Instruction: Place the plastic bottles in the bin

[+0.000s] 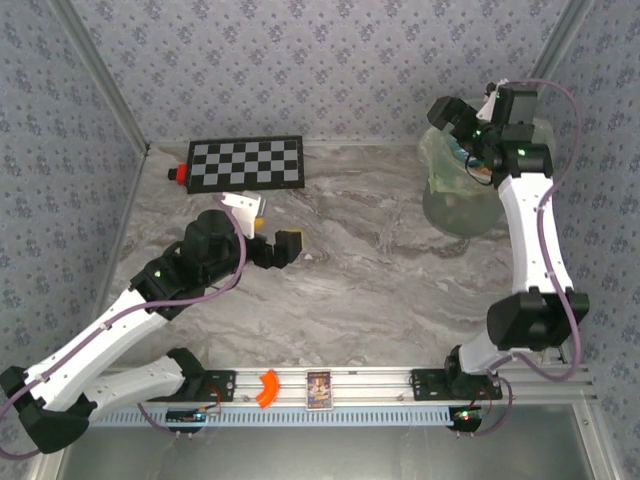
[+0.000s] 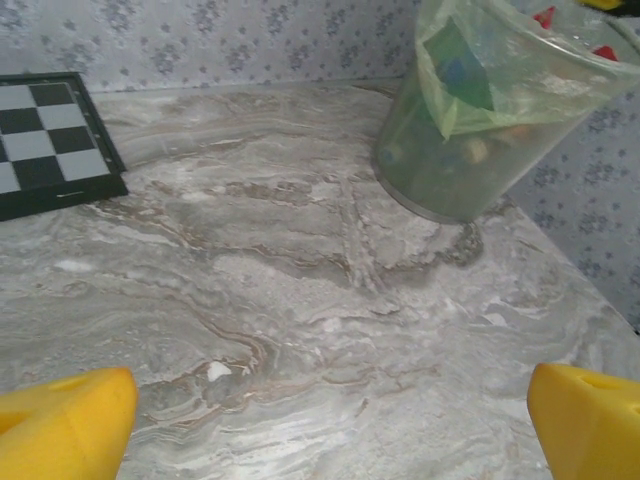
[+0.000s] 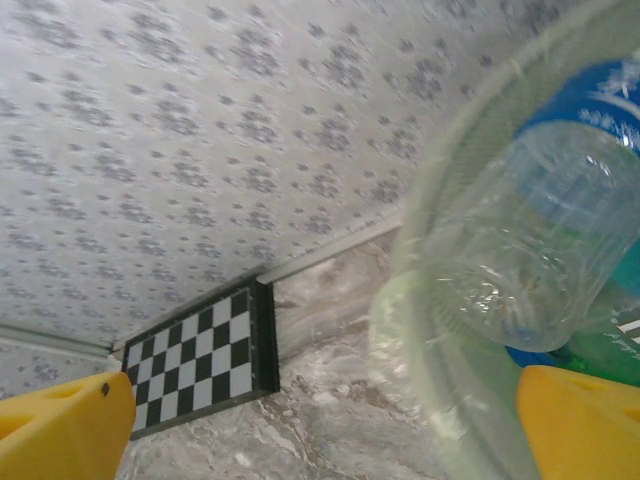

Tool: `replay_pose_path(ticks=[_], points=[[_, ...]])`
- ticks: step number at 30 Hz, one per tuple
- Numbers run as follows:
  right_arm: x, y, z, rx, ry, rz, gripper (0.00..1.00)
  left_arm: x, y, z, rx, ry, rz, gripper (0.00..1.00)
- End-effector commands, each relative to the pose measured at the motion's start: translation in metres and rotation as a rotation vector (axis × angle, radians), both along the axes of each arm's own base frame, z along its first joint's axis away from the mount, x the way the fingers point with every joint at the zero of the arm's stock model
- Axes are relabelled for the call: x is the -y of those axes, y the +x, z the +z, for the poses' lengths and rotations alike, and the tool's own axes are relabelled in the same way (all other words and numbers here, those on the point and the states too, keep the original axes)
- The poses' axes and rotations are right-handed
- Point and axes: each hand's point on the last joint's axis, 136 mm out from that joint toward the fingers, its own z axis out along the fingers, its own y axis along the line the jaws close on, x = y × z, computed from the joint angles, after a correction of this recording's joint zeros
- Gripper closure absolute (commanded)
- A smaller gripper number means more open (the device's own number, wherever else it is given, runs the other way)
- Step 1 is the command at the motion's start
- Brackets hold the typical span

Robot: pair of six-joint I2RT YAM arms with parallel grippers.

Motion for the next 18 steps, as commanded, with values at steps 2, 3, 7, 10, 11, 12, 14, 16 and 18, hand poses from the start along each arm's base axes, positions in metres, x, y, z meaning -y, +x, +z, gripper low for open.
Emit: replay_pose_path(ticks=[2, 3, 7, 10, 11, 12, 14, 16, 18], points=[[-0.005, -0.038, 0.026, 0.096, -0.072, 0.006, 0.00, -0.014, 0.004, 0.000, 0.032, 0.022, 0.074, 0.00], [-0.009, -0.048, 0.026, 0.113, -0.079, 0.011, 0.00, -0.018, 0.006, -0.002, 0.039, 0.035, 0.093, 0.00], [-0.021, -0.084, 0.019, 0.179, -0.135, 0.029, 0.00, -0.044, 0.019, -0.016, 0.061, 0.090, 0.235, 0.00], [-0.033, -0.110, 0.000, 0.206, -0.201, 0.058, 0.00, -0.064, 0.027, -0.031, 0.047, 0.141, 0.330, 0.00], [-0.036, -0.117, -0.009, 0.210, -0.223, 0.070, 0.00, -0.071, 0.030, -0.034, 0.040, 0.148, 0.360, 0.00], [-0.040, -0.123, -0.024, 0.203, -0.251, 0.084, 0.00, -0.078, 0.033, -0.039, 0.030, 0.157, 0.387, 0.00], [-0.044, -0.134, -0.047, 0.197, -0.305, 0.099, 0.00, -0.091, 0.039, -0.050, 0.016, 0.175, 0.443, 0.00], [-0.043, -0.141, -0.074, 0.183, -0.369, 0.100, 0.01, -0.107, 0.046, -0.063, 0.009, 0.203, 0.510, 0.00], [-0.038, -0.142, -0.108, 0.151, -0.427, 0.071, 0.00, -0.119, 0.052, -0.076, 0.016, 0.230, 0.550, 0.00]])
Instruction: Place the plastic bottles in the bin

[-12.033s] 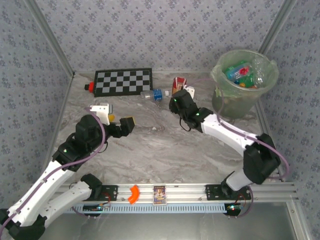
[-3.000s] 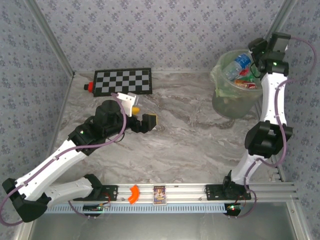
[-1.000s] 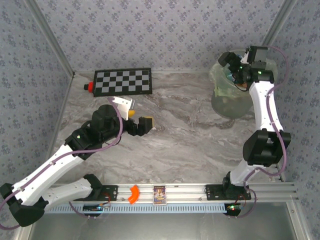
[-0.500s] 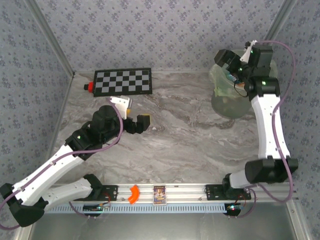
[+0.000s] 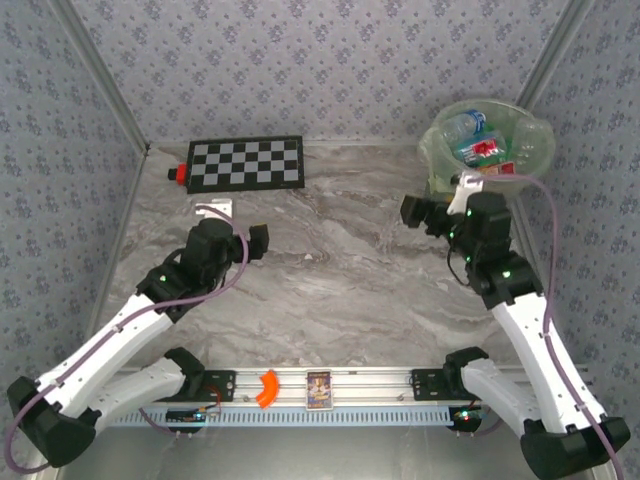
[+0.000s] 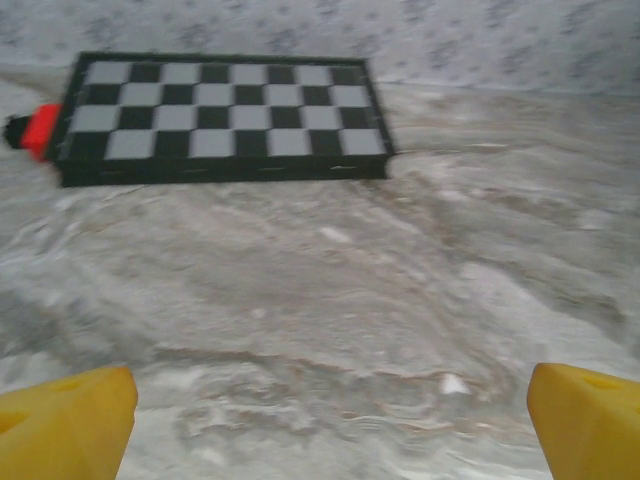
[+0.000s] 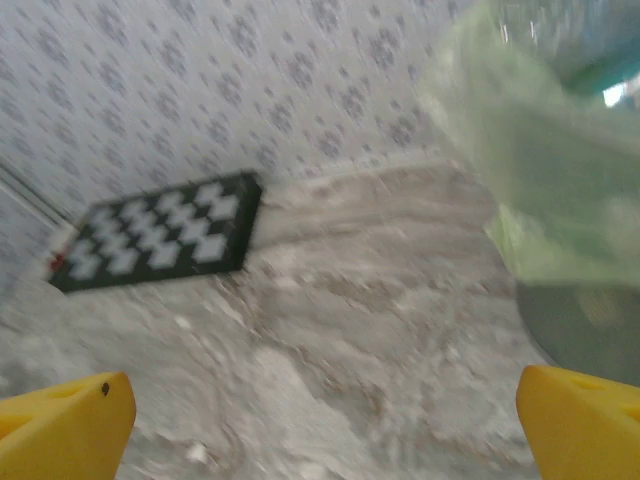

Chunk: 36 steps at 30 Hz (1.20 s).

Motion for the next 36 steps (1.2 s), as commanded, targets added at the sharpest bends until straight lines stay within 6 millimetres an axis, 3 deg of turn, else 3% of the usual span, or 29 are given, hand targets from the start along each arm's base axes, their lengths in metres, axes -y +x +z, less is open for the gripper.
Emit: replay_pose_path(ticks=[1, 7, 13, 16, 20, 23, 28, 36], points=[[0.019, 0.006, -0.037, 0.028, -0.153, -0.096, 0.00, -0.027, 0.011, -0.016, 0.027, 0.059, 0.107, 0.00], [0.039, 0.012, -0.114, 0.041, -0.344, -0.180, 0.00, -0.077, 0.035, -0.048, 0.013, 0.180, 0.258, 0.00], [0.063, 0.021, -0.154, 0.081, -0.406, -0.255, 0.00, -0.133, 0.066, -0.088, -0.062, 0.300, 0.399, 0.00], [0.080, 0.029, -0.170, 0.058, -0.393, -0.304, 0.01, -0.151, 0.078, -0.110, -0.057, 0.323, 0.460, 0.00], [0.094, 0.039, -0.179, 0.096, -0.336, -0.326, 0.00, -0.145, 0.094, -0.132, 0.011, 0.366, 0.371, 0.00], [0.096, 0.050, -0.181, 0.127, -0.348, -0.312, 0.00, -0.149, 0.104, -0.131, 0.064, 0.355, 0.363, 0.00], [0.096, 0.061, -0.185, 0.090, -0.368, -0.268, 0.01, -0.147, 0.105, -0.139, 0.161, 0.255, 0.303, 0.00], [0.100, 0.070, -0.188, 0.083, -0.328, -0.226, 0.01, -0.149, 0.115, -0.157, 0.115, 0.189, 0.258, 0.00]])
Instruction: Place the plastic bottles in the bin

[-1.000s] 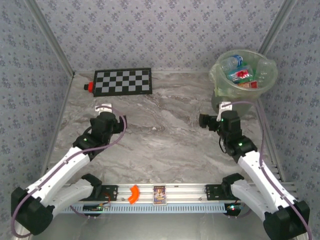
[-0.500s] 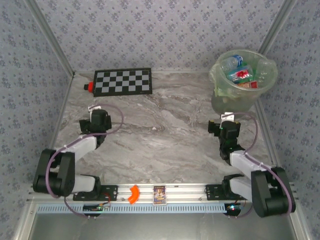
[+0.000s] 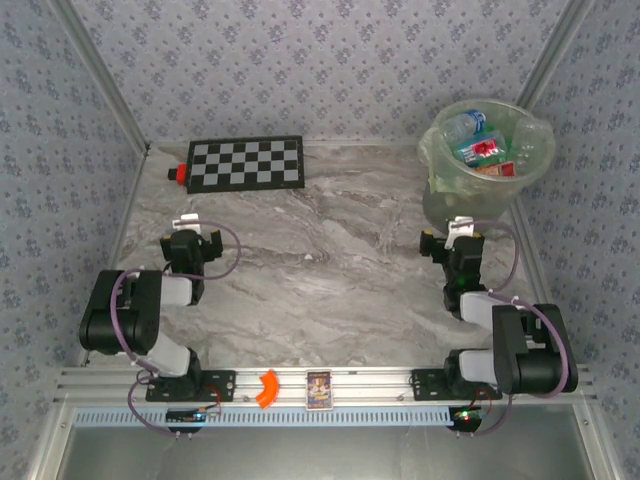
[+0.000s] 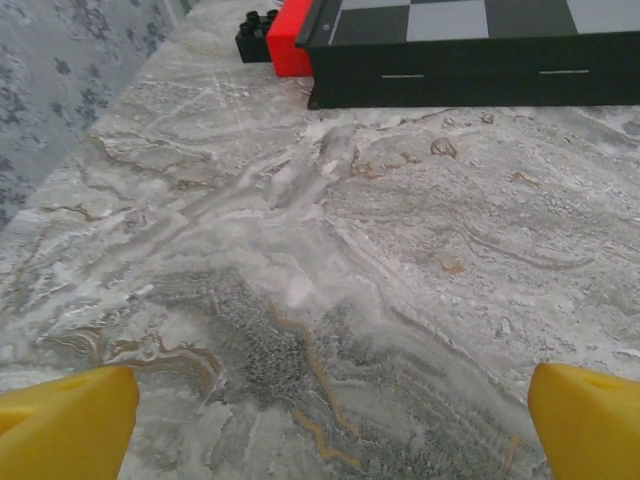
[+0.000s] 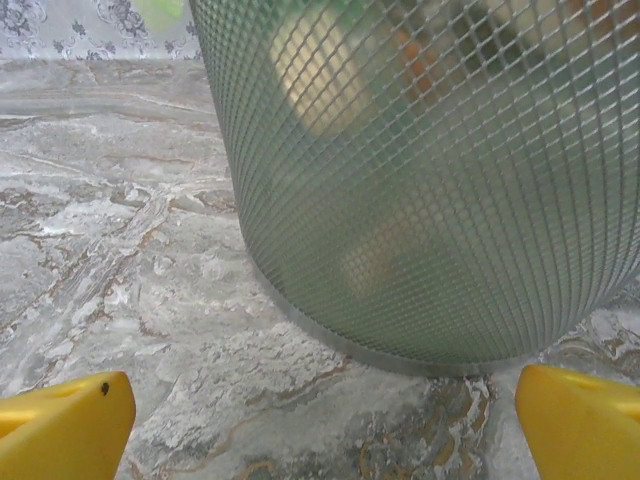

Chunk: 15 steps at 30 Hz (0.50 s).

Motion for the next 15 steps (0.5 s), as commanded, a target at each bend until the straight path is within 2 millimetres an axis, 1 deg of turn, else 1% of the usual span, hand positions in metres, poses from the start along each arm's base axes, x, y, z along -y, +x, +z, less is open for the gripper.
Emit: replay_pose_path(ticks=[1, 4, 7, 8, 10, 12, 15], points=[[-0.004, 0.012, 0.009, 0.045, 0.014, 0.059, 0.01, 0.005, 0.015, 0.020, 0.081, -0.047, -0.041, 0.00], [-0.001, 0.015, 0.000, 0.049, 0.041, 0.071, 0.01, 0.004, 0.015, 0.019, 0.078, -0.050, -0.040, 0.00], [-0.002, 0.021, -0.015, 0.050, 0.047, 0.085, 0.01, 0.004, 0.015, 0.020, 0.080, -0.049, -0.041, 0.00], [-0.004, 0.021, -0.015, 0.058, 0.047, 0.090, 0.00, 0.004, 0.015, 0.020, 0.081, -0.050, -0.041, 0.00], [-0.003, 0.021, -0.017, 0.017, 0.036, 0.085, 0.01, 0.004, 0.015, 0.020, 0.081, -0.050, -0.041, 0.00], [-0.003, 0.024, -0.016, 0.026, 0.031, 0.081, 0.01, 0.004, 0.015, 0.020, 0.082, -0.049, -0.041, 0.00], [0.001, 0.026, -0.017, 0.008, 0.016, 0.039, 0.01, 0.004, 0.015, 0.020, 0.081, -0.050, -0.041, 0.00]])
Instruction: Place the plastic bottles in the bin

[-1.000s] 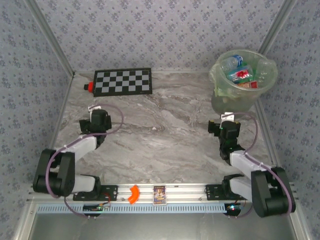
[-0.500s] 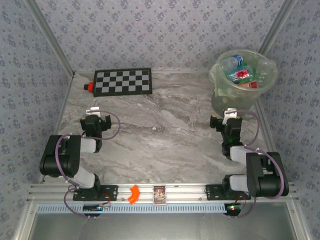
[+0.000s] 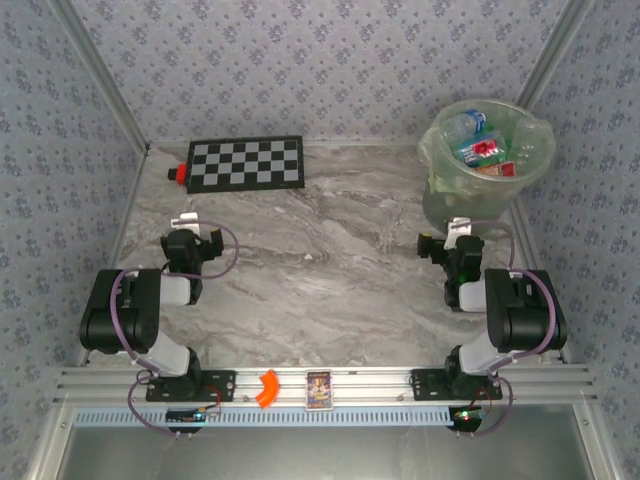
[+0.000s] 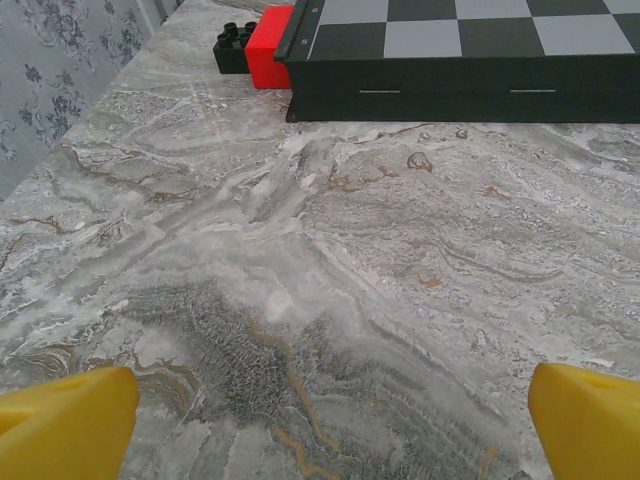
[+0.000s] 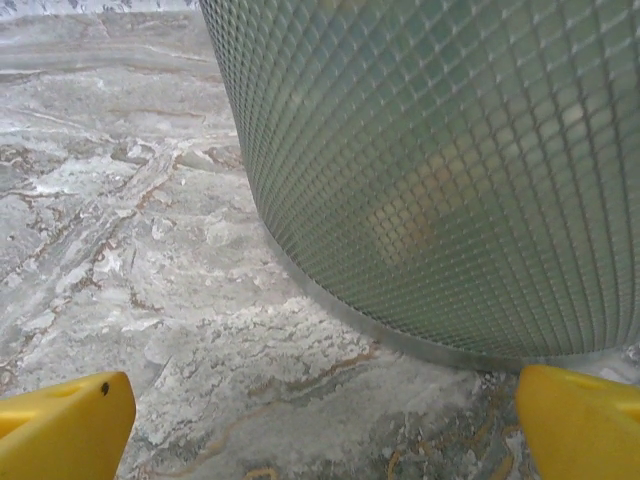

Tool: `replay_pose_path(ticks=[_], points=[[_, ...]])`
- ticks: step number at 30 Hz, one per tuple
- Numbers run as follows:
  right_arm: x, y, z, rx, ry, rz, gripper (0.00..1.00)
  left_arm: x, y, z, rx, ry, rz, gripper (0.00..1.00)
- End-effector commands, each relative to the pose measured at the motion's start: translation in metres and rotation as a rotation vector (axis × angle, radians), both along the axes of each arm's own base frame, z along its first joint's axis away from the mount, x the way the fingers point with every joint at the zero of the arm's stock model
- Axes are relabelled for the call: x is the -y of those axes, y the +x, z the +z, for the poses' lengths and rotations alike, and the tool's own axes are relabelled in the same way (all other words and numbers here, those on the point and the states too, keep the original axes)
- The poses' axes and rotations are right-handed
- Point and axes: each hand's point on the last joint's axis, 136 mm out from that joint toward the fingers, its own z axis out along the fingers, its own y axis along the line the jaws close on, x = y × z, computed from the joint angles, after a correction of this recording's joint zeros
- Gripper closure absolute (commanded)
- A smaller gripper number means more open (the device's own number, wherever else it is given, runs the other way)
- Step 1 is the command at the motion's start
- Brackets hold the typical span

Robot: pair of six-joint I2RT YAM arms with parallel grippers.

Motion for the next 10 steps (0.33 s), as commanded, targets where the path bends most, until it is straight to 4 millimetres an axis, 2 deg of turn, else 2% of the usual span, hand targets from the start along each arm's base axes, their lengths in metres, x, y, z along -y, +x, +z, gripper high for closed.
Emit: replay_pose_path(ticks=[1, 6, 10], points=[[0.0042, 0.0110, 0.0168, 0.048, -0.039, -0.042, 0.01, 0.0011, 0.0110, 0.0164, 0.059, -0.017, -0.006, 0.00], [0.0002, 0.0074, 0.0188, 0.064, -0.117, -0.081, 0.00, 0.0008, 0.0109, 0.0164, 0.058, -0.017, -0.005, 0.00], [0.0018, 0.0090, 0.0183, 0.055, -0.115, -0.091, 0.01, 0.0012, 0.0112, 0.0165, 0.059, -0.017, -0.007, 0.00]])
